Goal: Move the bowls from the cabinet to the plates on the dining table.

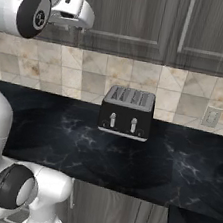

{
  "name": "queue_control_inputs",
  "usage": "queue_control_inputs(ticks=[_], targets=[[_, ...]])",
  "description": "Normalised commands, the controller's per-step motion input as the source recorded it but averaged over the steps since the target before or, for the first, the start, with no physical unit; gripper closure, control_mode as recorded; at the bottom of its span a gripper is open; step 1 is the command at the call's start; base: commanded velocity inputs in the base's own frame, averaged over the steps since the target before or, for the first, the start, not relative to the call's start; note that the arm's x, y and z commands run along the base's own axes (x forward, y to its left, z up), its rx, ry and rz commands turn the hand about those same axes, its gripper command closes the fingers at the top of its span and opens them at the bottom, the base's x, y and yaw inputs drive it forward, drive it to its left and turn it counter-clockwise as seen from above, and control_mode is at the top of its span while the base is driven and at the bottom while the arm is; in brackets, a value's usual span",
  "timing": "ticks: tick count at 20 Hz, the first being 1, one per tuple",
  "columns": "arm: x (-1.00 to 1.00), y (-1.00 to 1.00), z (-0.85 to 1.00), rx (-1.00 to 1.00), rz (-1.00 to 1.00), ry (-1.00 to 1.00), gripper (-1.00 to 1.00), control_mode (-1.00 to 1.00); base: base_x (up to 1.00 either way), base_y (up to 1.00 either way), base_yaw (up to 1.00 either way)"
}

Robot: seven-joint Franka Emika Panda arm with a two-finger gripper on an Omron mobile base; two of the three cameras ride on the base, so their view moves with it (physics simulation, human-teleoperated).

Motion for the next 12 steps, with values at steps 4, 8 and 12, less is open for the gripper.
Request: queue_control_inputs(ticks=[4, 8, 12], targets=[[0.73, 0.06, -0.27, 0.00, -0.04, -0.17, -1.00, -1.00, 0.00, 0.00, 0.00], [0.54, 0.00, -0.02, 0.00, -0.07, -0.18, -1.00, -1.00, 0.00, 0.00, 0.00], [0.23, 0.03, 0.06, 0.03, -0.04, -0.18, -1.00, -1.00, 0.00, 0.00, 0.00]])
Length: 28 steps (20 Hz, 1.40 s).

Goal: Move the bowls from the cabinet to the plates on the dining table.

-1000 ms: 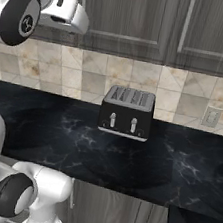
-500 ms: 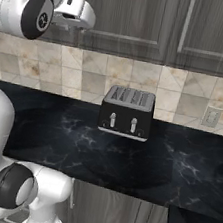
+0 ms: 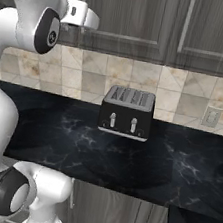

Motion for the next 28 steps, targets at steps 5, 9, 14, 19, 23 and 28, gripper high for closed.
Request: queue_control_inputs(ticks=[5, 9, 14, 19, 23, 28], targets=[[-0.06, 0.06, 0.28, 0.12, 0.00, -0.05, -1.00, -1.00, 0.00, 0.00, 0.00], [-0.40, 0.00, 0.28, 0.12, 0.01, 0.00, -1.00, -1.00, 0.00, 0.00, 0.00], [-0.50, 0.03, 0.19, 0.01, 0.05, 0.12, -1.00, -1.00, 0.00, 0.00, 0.00], [-0.19, 0.01, 0.00, 0.00, 0.06, 0.22, -1.00, -1.00, 0.00, 0.00, 0.00], [-0.05, 0.00, 0.00, 0.00, 0.06, 0.23, -1.00, -1.00, 0.00, 0.00, 0.00], [0.19, 0.00, -0.08, 0.00, 0.01, 0.01, -1.00, -1.00, 0.00, 0.00, 0.00]])
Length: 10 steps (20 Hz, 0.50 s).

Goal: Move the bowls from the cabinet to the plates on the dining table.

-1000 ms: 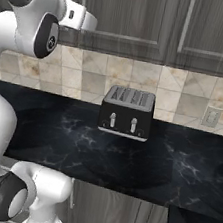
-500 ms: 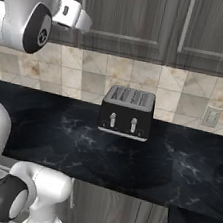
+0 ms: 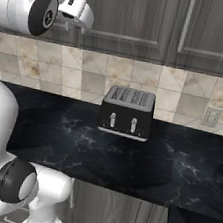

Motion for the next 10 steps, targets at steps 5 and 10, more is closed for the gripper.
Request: queue_control_inputs(ticks=[5, 10], targets=[[0.27, 0.00, -0.03, 0.00, 0.00, -0.02, -1.00, -1.00, 0.00, 0.00, 0.00], [0.03, 0.10, -0.13, -0.01, 0.00, -0.05, -1.00, -1.00, 0.00, 0.00, 0.00]])
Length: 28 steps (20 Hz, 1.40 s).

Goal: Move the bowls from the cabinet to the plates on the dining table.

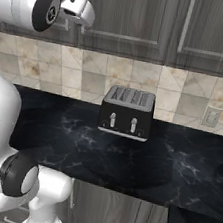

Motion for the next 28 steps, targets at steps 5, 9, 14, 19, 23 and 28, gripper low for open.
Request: queue_control_inputs(ticks=[5, 9, 14, 19, 23, 28], targets=[[0.00, 0.17, -0.15, -0.04, 0.00, -0.01, -1.00, -1.00, 0.00, 0.00, 0.00], [0.26, 0.01, -0.03, -0.06, 0.00, -0.03, -1.00, -1.00, 0.00, 0.00, 0.00], [0.39, 0.00, 0.00, -0.05, 0.00, -0.01, -1.00, -1.00, 0.00, 0.00, 0.00], [0.43, 0.01, 0.00, -0.01, 0.00, 0.00, -1.00, -1.00, 0.00, 0.00, 0.00], [0.39, 0.00, 0.01, 0.00, 0.00, 0.00, -1.00, -1.00, 0.00, 0.00, 0.00], [0.34, 0.00, 0.00, 0.00, 0.00, 0.00, -1.00, -1.00, 0.00, 0.00, 0.00]])
